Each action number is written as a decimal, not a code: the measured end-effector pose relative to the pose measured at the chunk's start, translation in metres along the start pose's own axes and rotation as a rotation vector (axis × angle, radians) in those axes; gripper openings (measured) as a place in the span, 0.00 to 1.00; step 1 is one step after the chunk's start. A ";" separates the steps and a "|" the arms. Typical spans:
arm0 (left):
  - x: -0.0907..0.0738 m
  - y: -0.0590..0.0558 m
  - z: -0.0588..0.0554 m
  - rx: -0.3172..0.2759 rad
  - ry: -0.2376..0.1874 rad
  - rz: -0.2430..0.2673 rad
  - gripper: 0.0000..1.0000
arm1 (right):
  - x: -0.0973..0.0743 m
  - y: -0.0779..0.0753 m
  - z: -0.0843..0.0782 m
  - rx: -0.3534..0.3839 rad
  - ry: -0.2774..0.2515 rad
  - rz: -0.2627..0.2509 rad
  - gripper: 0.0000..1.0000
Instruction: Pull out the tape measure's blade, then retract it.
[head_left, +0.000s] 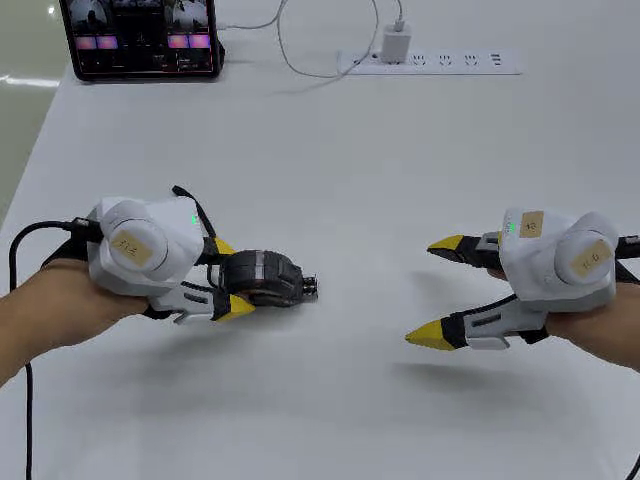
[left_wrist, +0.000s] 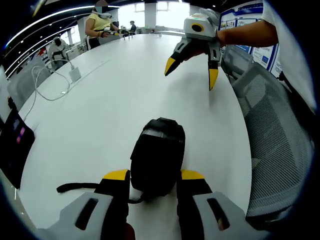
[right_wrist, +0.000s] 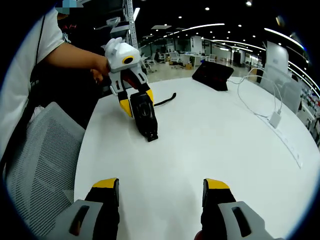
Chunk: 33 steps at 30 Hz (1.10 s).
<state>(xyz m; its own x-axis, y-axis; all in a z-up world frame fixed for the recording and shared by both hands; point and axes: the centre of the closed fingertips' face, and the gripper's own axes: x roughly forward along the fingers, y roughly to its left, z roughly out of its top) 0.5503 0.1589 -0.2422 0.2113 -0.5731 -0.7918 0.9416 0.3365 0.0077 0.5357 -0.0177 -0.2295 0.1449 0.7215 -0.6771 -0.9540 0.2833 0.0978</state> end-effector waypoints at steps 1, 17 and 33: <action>0.000 0.000 0.000 0.007 0.002 -0.001 0.30 | 0.000 0.000 0.000 0.000 0.000 0.001 0.65; 0.001 -0.001 -0.002 0.026 0.040 -0.026 0.28 | 0.009 0.003 0.007 -0.013 -0.015 0.021 0.60; 0.002 0.001 -0.005 0.069 0.086 0.001 0.27 | 0.032 0.005 0.021 -0.052 -0.041 0.049 0.56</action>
<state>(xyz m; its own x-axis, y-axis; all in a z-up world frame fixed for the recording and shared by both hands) 0.5502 0.1616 -0.2472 0.1915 -0.5060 -0.8410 0.9580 0.2828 0.0480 0.5406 0.0203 -0.2352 0.1069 0.7592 -0.6420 -0.9723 0.2147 0.0919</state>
